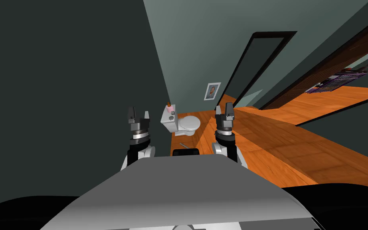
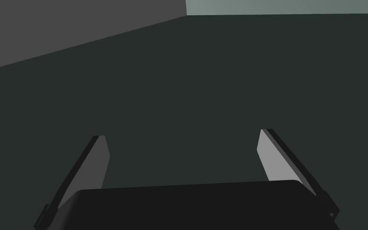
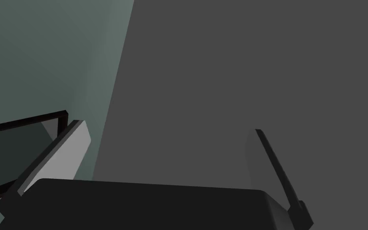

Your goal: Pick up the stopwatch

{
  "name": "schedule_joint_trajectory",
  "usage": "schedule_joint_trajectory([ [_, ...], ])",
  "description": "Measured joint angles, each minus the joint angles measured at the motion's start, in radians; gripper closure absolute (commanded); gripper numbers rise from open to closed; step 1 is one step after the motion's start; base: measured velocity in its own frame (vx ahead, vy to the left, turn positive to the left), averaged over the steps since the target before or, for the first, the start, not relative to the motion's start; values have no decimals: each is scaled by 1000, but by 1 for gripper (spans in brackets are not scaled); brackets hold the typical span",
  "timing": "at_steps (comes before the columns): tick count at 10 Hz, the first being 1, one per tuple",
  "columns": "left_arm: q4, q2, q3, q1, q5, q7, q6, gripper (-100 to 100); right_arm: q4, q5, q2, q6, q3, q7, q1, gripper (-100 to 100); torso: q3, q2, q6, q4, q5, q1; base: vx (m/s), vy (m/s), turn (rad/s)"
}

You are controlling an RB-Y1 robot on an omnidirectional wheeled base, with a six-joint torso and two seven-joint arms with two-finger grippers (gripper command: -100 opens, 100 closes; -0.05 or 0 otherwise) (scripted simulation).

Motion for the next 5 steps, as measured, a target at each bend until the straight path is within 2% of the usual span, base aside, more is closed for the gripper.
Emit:
schedule_joint_trajectory([
  [2, 30, 52, -5, 6, 4, 10, -1, -100, 0, 0, 0, 0, 0, 0, 0, 0, 1, 2, 0, 0, 0, -2, -32, -39, -109],
  [5, 117, 137, -26, 7, 4, 24, -12, -100, 0, 0, 0, 0, 0, 0, 0, 0, 2, 3, 0, 1, -1, -4, -34, -56, -88],
])
